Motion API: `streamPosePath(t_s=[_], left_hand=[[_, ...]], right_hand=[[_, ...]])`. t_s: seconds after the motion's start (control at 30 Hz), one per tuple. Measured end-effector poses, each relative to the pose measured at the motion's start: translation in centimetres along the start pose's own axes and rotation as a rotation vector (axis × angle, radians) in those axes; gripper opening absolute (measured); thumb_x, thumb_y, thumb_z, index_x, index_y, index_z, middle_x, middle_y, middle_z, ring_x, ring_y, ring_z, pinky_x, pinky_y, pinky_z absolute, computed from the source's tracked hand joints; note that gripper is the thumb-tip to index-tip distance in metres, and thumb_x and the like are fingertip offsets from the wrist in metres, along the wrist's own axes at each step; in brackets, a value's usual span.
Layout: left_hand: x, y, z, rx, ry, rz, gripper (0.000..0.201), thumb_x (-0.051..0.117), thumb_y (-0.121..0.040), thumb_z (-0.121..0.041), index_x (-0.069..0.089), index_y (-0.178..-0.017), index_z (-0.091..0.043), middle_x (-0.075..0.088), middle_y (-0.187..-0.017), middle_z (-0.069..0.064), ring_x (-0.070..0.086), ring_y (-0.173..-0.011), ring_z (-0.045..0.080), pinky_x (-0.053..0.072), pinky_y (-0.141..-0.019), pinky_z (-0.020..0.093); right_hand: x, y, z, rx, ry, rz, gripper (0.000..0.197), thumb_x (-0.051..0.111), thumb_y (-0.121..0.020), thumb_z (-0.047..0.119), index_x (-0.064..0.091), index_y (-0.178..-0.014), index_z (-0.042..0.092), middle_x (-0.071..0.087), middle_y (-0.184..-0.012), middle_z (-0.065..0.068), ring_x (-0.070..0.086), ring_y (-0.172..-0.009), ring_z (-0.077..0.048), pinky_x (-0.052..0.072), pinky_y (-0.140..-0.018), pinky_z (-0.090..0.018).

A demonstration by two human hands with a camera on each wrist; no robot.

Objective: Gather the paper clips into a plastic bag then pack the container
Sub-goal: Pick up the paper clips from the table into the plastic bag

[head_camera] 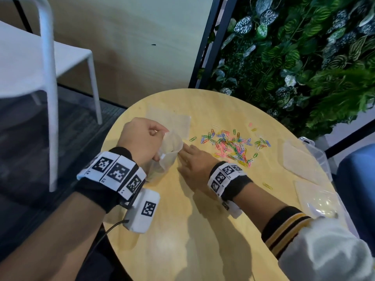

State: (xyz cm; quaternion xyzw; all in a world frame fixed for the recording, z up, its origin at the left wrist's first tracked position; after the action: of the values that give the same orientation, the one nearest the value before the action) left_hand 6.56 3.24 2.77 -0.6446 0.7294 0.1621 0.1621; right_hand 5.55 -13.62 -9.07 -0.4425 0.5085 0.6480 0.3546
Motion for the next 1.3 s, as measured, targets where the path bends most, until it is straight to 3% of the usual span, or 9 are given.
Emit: streamPosePath(t_s=[0.2,0.37,0.5,0.6,0.8,0.93,1.03,1.13,1.3], left_hand=[[1.3,0.0,-0.4,-0.001,-0.039,0.032,0.017,0.061,-0.095,-0.019,0.073,-0.084,-0.024,0.07,-0.071,0.003,0.067,-0.044,0.022,0.054,-0.052,0.028],[2.1,0.5,-0.9,0.008,-0.063,0.067,0.016,0.061,-0.095,-0.019,0.073,-0.085,-0.024,0.068,-0.079,0.004,0.068,-0.045,0.024,0.059,-0.059,0.032],[3.2,1.1,-1.3,0.005,-0.082,0.092,0.016,0.061,-0.095,-0.02,0.073,-0.085,-0.024,0.07,-0.082,0.002,0.068,-0.045,0.023,0.059,-0.063,0.034],[4.0,1.6,-1.7,0.014,-0.095,0.108,0.016,0.061,-0.095,-0.019,0.073,-0.085,-0.023,0.07,-0.078,0.002,0.069,-0.047,0.024,0.055,-0.054,0.028],[5.8,2.0,-2.2,0.028,-0.106,0.147,0.019,0.059,-0.096,-0.018,0.074,-0.084,-0.023,0.069,-0.076,0.003,0.068,-0.046,0.024,0.055,-0.053,0.028],[7.2,2.2,-2.2,0.017,-0.079,0.186,0.02,0.059,-0.096,-0.016,0.074,-0.084,-0.022,0.067,-0.065,-0.001,0.068,-0.046,0.025,0.057,-0.06,0.029],[8.1,2.3,-2.4,0.003,-0.05,0.223,0.019,0.058,-0.095,-0.015,0.073,-0.086,-0.022,0.071,-0.06,0.006,0.069,-0.048,0.021,0.051,-0.057,0.022],[9.1,2.5,-2.9,-0.009,0.005,0.245,0.017,0.059,-0.096,-0.014,0.074,-0.09,-0.019,0.072,-0.067,0.007,0.071,-0.05,0.022,0.052,-0.055,0.022],[11.0,2.6,-3.3,-0.025,0.086,0.266,0.014,0.06,-0.095,-0.013,0.074,-0.092,-0.013,0.071,-0.067,0.013,0.071,-0.051,0.028,0.058,-0.056,0.03]], right_hand=[[1.6,5.0,-3.4,0.079,0.261,0.078,0.064,0.024,-0.099,0.052,-0.003,-0.153,0.031,-0.005,-0.163,0.005,0.002,-0.15,-0.03,0.012,-0.114,-0.062],[3.3,10.2,-8.8,0.187,0.315,0.183,0.059,0.017,-0.103,0.045,-0.012,-0.153,0.032,-0.011,-0.163,0.006,0.0,-0.149,-0.036,0.021,-0.112,-0.064],[3.2,12.0,-11.0,0.189,0.214,0.094,0.052,0.025,-0.104,0.023,0.015,-0.154,0.013,0.016,-0.16,-0.009,0.033,-0.138,-0.038,0.037,-0.108,-0.047],[1.3,12.2,-11.4,0.173,0.173,-0.1,0.036,0.045,-0.097,0.014,0.055,-0.132,0.016,0.057,-0.127,-0.008,0.059,-0.107,-0.032,0.049,-0.091,-0.039],[0.0,12.8,-12.6,0.353,0.095,-0.189,0.026,0.05,-0.094,0.008,0.072,-0.107,0.014,0.069,-0.102,-0.008,0.065,-0.092,-0.028,0.055,-0.081,-0.035],[-1.8,13.9,-15.5,0.579,-0.25,-0.342,0.02,0.058,-0.093,0.017,0.076,-0.102,0.013,0.073,-0.097,-0.005,0.065,-0.088,-0.022,0.051,-0.079,-0.027],[-1.4,15.4,-17.1,0.724,-1.019,-0.555,0.009,0.07,-0.086,0.011,0.076,-0.088,0.004,0.073,-0.093,-0.012,0.07,-0.076,-0.021,0.059,-0.081,-0.028],[-2.6,14.2,-13.1,0.482,-1.851,-0.579,0.016,0.062,-0.089,-0.002,0.063,-0.101,-0.013,0.064,-0.096,-0.02,0.068,-0.083,-0.02,0.059,-0.08,-0.025],[-6.8,12.5,-5.6,0.211,-1.875,-0.412,0.031,0.058,-0.092,-0.003,0.055,-0.117,-0.02,0.064,-0.093,-0.016,0.068,-0.081,-0.015,0.056,-0.086,-0.023]])
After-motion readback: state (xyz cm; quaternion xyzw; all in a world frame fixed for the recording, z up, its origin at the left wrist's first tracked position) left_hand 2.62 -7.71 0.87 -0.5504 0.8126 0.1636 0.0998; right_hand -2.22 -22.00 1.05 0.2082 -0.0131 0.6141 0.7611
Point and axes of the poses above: each hand's wrist, its own y-axis away from the middle knuckle, its own x-axis out of the palm, z = x × y, the point moved 10 cm from there along -y, towards the middle knuckle
